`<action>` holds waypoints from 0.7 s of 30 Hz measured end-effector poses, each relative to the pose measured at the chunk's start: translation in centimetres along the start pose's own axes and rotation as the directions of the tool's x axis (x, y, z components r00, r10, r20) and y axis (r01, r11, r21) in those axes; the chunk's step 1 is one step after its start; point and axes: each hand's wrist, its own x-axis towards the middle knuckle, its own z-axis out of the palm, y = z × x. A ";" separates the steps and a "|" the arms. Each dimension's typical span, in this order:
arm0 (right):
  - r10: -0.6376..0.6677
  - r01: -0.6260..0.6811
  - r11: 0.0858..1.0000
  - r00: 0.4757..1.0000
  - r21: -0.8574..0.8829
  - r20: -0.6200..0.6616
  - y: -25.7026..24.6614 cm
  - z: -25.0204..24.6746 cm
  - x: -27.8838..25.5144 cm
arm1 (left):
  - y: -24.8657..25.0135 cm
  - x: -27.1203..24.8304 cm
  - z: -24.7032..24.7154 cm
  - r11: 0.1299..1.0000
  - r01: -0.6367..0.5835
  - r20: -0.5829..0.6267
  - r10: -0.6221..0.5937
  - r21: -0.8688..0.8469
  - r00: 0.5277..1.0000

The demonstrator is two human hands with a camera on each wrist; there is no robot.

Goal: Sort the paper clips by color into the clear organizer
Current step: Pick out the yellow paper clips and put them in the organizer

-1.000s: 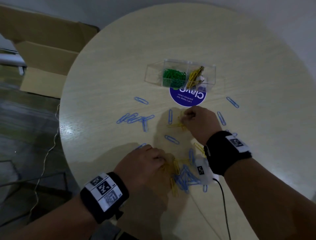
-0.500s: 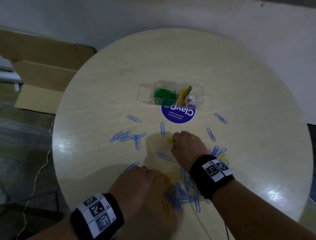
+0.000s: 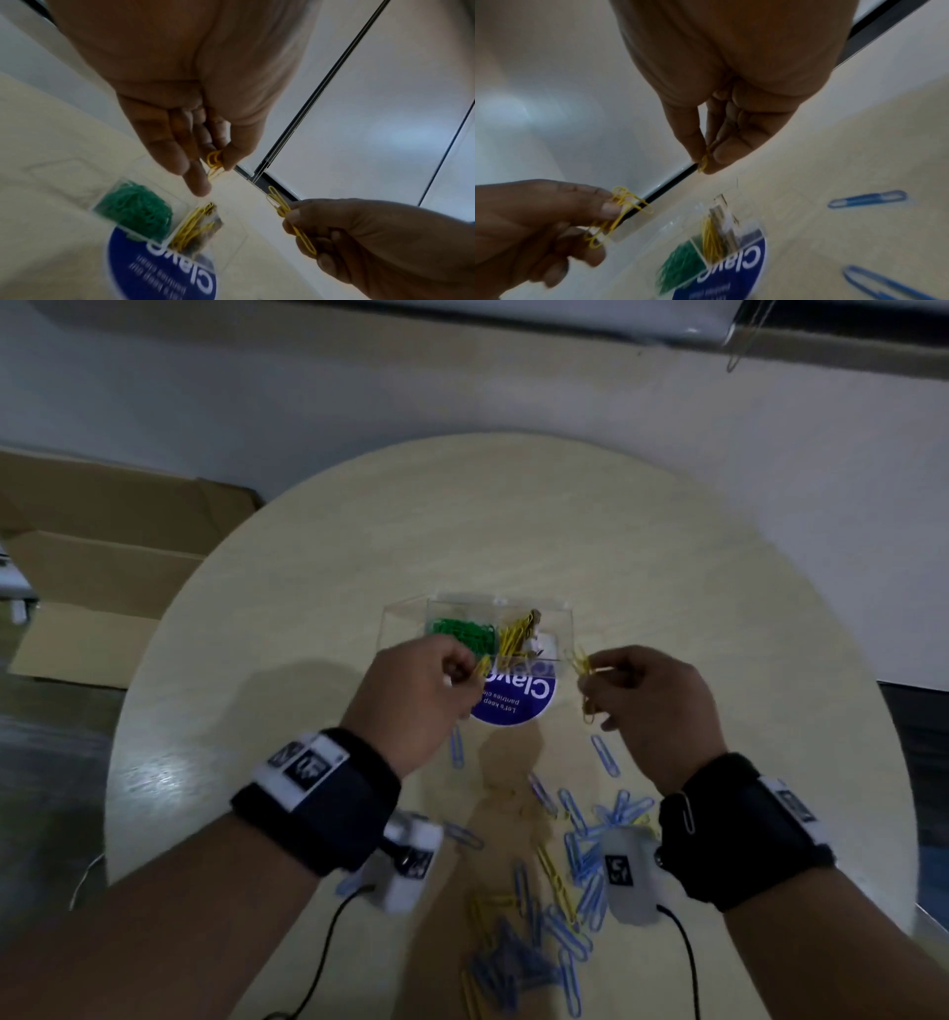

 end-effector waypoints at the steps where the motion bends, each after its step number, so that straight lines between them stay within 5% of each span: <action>1: -0.001 0.001 0.999 1.000 0.033 -0.015 -0.3 -0.1 0.7 | 0.5 1.4 0.3 1.000 -0.010 -0.031 0.010 -0.014 0.999; 10: -0.025 0.026 0.999 0.998 0.020 -0.051 -1.4 1.2 3.9 | 0.9 7.2 4.1 0.998 0.039 -0.083 -0.035 0.044 0.996; 17: -0.048 0.061 0.977 0.997 -0.202 0.068 -2.8 4.3 6.0 | -0.8 4.6 2.3 0.987 0.083 -0.180 -0.107 -0.135 0.978; 21: -0.062 0.080 0.981 0.992 -0.175 0.107 -3.1 4.5 5.9 | -1.2 2.1 0.9 0.982 0.060 -0.174 -0.092 -0.178 0.981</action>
